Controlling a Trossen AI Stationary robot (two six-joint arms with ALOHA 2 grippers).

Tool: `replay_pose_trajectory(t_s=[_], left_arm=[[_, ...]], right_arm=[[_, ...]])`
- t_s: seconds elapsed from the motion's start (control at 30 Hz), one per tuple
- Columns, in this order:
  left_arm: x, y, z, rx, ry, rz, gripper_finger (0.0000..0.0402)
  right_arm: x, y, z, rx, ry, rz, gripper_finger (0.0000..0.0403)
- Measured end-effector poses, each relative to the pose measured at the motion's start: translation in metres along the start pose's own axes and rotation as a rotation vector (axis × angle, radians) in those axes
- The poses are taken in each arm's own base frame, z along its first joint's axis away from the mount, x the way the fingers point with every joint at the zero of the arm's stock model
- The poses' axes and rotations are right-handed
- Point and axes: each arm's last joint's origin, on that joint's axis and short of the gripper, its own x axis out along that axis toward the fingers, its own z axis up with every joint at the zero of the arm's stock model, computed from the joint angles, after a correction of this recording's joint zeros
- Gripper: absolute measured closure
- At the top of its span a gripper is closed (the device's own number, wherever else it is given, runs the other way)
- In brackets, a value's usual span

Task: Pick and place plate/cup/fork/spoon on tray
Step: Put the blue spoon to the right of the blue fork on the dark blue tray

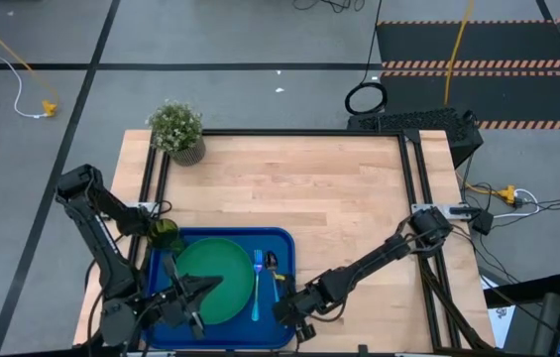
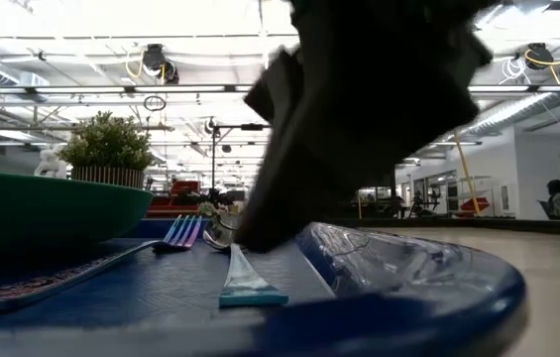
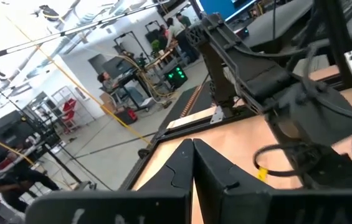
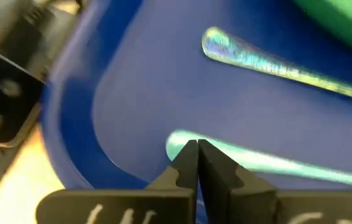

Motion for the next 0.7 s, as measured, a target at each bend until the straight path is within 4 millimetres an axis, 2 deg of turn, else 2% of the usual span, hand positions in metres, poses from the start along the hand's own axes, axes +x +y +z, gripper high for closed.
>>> replay_pose_trajectory(t_s=[0.3, 0.7], left_arm=[[0.019, 0.004, -0.002, 0.027, 0.030, 0.053, 0.0394], [0.039, 0.010, -0.005, 0.037, 0.062, 0.108, 0.0394]], right_arm=[[0.005, -0.007, -0.009, 0.028, 0.023, -0.012, 0.0402], [0.012, -0.010, -0.017, 0.218, -0.063, 0.002, 0.0403]])
